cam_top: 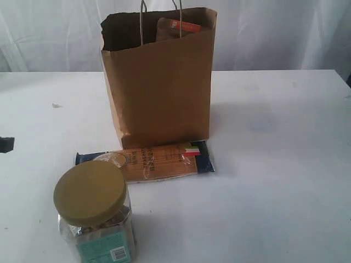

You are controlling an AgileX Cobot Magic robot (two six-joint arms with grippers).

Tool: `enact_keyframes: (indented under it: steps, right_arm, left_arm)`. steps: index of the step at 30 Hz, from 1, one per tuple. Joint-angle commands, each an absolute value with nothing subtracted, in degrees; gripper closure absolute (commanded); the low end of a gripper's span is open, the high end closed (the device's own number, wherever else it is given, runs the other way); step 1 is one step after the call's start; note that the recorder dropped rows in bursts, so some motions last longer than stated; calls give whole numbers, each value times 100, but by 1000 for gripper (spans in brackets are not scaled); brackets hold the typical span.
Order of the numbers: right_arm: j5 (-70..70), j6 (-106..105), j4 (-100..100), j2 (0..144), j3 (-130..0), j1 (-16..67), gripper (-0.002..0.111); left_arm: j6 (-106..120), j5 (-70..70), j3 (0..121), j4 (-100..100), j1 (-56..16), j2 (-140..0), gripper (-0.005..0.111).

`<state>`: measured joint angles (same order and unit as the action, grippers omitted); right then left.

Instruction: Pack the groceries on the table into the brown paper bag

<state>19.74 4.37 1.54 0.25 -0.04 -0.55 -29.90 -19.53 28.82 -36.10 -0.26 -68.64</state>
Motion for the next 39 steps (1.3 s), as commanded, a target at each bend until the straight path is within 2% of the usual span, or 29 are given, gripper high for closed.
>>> enact_keyframes:
  steps: [1, 4, 12, 19, 22, 27, 39]
  right_arm:
    - [1921, 381, 178, 0, 0, -102, 108]
    - [1921, 381, 178, 0, 0, -102, 108]
    - [1921, 381, 178, 0, 0, -102, 108]
    - [1932, 381, 178, 0, 0, -102, 108]
    - [1932, 381, 178, 0, 0, -102, 108]
    - [1932, 381, 178, 0, 0, -102, 108]
    - [1932, 360, 178, 0, 0, -102, 108]
  left_arm:
    - [-3777, 1471, 3963, -4716, -720, -6981, 107]
    - [-2677, 3053, 4724, -4319, -1032, -7248, 107]
    - [2412, 4584, 5948, -213, -1575, -7471, 107]
    - [2700, 5847, 6699, 665, -1895, -6915, 107]
    - [2767, 6205, 6881, 2014, -1900, -6637, 107]
    - [4092, 6739, 6371, 4171, -2245, -6570, 107]
    - [4103, 4873, 3962, 4531, -3738, -6570, 107]
